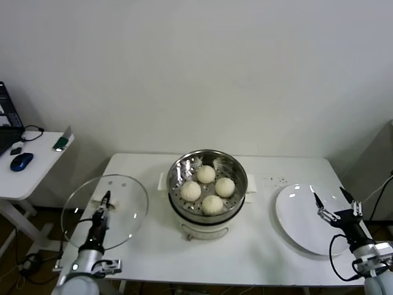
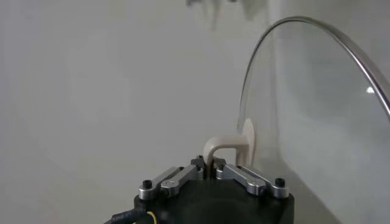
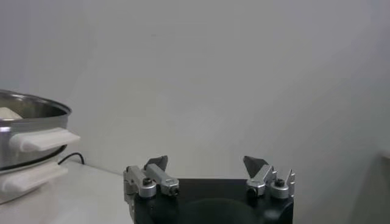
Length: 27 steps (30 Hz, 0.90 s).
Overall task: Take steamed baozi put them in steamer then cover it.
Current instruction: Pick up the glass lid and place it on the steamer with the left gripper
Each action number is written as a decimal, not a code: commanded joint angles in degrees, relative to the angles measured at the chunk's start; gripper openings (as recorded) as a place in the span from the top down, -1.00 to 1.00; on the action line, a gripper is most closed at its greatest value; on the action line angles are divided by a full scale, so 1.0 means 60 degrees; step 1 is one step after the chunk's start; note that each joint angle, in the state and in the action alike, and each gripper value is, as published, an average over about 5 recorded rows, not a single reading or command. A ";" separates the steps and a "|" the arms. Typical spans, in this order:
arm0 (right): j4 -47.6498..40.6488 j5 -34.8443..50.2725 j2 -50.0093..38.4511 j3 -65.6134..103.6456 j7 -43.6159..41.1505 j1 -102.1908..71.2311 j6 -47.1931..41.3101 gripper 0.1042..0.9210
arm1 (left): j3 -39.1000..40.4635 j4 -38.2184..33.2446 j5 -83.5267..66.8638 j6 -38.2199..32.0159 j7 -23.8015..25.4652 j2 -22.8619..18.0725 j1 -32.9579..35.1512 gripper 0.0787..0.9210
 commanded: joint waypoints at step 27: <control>-0.0837 -0.0522 -0.0233 -0.1104 0.0197 0.1552 -0.0103 -0.76 | 0.6975 -0.1366 0.0402 0.4759 0.4045 -0.0090 -0.5619 0.82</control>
